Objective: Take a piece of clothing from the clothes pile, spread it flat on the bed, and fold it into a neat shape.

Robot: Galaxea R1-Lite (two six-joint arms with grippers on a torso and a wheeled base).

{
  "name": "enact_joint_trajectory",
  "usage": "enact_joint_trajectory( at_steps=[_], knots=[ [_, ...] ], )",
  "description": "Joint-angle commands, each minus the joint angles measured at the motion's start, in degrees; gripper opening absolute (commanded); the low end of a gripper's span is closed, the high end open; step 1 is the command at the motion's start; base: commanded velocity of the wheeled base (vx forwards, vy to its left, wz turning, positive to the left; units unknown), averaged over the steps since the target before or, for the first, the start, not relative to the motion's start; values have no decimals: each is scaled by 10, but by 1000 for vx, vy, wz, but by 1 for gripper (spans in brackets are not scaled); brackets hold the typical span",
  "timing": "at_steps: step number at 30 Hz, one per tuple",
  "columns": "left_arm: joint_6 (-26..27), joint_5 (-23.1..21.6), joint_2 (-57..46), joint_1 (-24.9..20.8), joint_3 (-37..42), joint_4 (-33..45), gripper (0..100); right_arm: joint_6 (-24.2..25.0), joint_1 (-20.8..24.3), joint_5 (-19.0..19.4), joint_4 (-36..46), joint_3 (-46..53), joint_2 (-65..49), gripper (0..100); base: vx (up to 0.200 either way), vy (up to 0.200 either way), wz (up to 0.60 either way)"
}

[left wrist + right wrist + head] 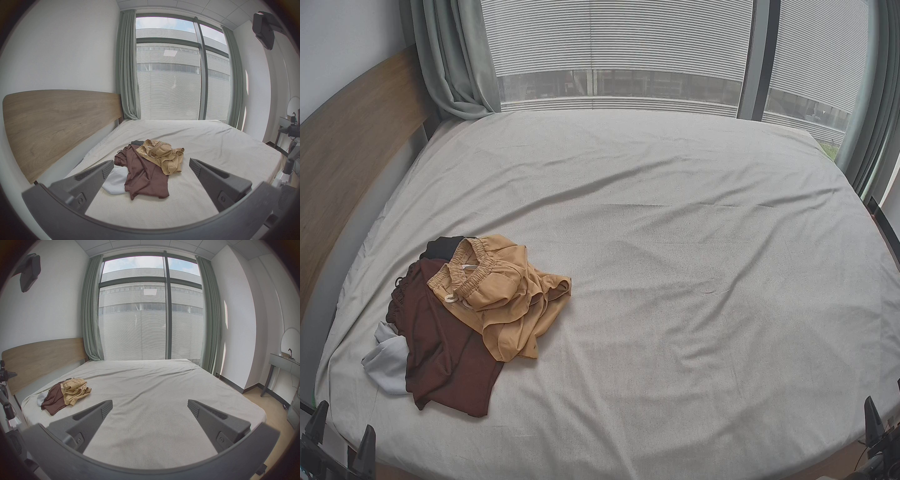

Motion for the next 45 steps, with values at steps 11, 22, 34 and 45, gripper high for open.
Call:
enact_joint_trajectory(
  at_steps=[11, 22, 34, 45],
  knots=[
    [-7, 1, -8, 1, 10, -2, 100, 1, 0, 1, 0, 10, 0, 100, 0, 0, 0],
    [-2, -2, -8, 1, 10, -2, 100, 1, 0, 0, 0, 10, 0, 100, 0, 0, 0],
    [3, -4, -8, 1, 10, -2, 100, 2, 0, -1, 0, 10, 0, 100, 0, 0, 0],
    [3, -2, -8, 1, 10, -5, 100, 4, 0, -1, 0, 10, 0, 100, 0, 0, 0]
  ],
)
